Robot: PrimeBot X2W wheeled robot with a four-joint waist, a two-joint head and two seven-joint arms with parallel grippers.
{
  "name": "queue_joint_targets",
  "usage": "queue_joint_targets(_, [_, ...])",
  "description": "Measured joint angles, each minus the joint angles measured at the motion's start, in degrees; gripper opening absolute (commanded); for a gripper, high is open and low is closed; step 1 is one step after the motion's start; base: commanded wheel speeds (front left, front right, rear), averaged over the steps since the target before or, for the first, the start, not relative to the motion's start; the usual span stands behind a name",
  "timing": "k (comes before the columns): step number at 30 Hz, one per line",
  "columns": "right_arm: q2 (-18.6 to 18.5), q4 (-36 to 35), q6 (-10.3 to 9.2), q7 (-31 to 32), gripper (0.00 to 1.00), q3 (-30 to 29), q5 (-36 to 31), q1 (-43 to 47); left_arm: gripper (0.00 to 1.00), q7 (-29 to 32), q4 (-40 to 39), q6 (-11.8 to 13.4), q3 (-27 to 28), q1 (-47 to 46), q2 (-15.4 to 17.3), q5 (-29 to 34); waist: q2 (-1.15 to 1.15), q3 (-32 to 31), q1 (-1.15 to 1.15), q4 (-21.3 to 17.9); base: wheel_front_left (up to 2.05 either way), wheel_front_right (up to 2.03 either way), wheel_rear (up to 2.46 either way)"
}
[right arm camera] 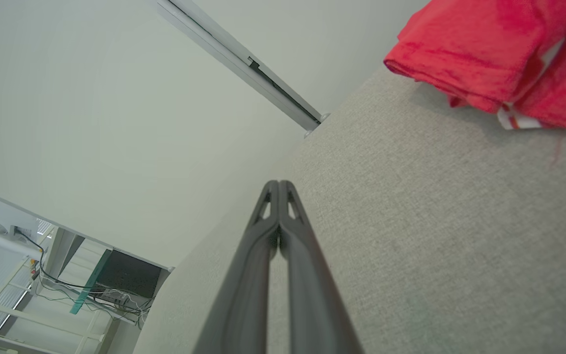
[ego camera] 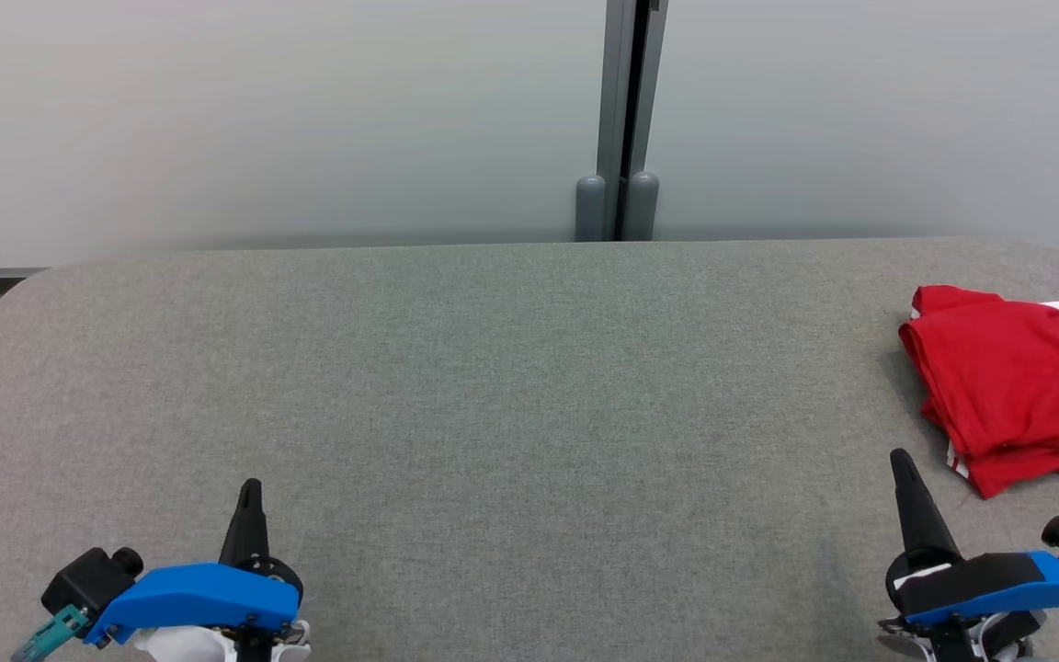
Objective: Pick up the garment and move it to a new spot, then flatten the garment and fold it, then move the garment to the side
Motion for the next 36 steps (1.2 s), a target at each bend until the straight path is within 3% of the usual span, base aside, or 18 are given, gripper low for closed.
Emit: queue_joint_targets(36, [-0.1,-1.5,-0.01,4.5,0.00,-1.2,22.4,-0.7,0.00,5.4,-2.9,-3.7,5.9,-0.5,-1.2,-18.7,-0.01,-0.1,0.00,-0.6,0.00,0.00,0.00])
